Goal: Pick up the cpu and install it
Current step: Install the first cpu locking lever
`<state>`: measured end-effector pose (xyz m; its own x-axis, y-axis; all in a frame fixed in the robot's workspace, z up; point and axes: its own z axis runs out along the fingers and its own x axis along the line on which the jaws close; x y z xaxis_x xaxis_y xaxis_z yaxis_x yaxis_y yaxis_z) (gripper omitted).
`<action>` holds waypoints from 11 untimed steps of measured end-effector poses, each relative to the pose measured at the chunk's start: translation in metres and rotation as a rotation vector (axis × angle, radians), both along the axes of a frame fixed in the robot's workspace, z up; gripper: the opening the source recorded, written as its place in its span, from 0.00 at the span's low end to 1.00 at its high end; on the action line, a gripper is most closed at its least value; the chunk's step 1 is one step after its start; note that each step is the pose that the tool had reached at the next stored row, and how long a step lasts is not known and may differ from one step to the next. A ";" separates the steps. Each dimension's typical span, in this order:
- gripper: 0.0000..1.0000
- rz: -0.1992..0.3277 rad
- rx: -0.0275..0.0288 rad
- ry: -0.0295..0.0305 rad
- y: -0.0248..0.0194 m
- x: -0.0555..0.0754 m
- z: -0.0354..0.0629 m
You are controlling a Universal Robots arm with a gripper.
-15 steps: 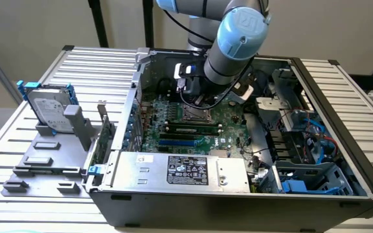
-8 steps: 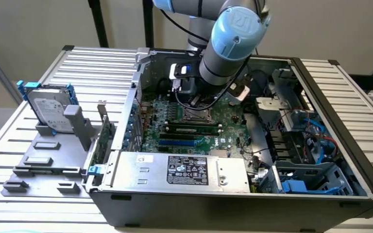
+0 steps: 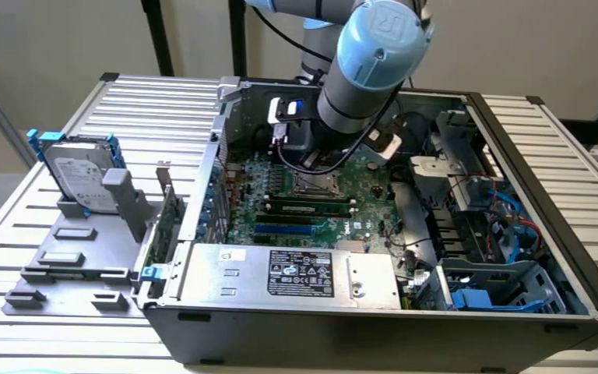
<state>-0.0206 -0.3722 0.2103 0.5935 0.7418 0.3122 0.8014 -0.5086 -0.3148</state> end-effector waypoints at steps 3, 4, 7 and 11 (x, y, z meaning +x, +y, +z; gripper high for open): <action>0.11 0.000 0.0000 -0.0011 -0.0025 -0.005 0.0032; 0.11 0.000 -0.0001 -0.0015 -0.0034 -0.007 0.0043; 0.11 0.000 0.0002 -0.0023 -0.0069 -0.010 0.0086; 0.11 0.000 0.0000 -0.0023 -0.0168 -0.011 0.0147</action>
<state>-0.0317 -0.3890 0.2250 0.5928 0.7418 0.3136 0.8021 -0.5086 -0.3130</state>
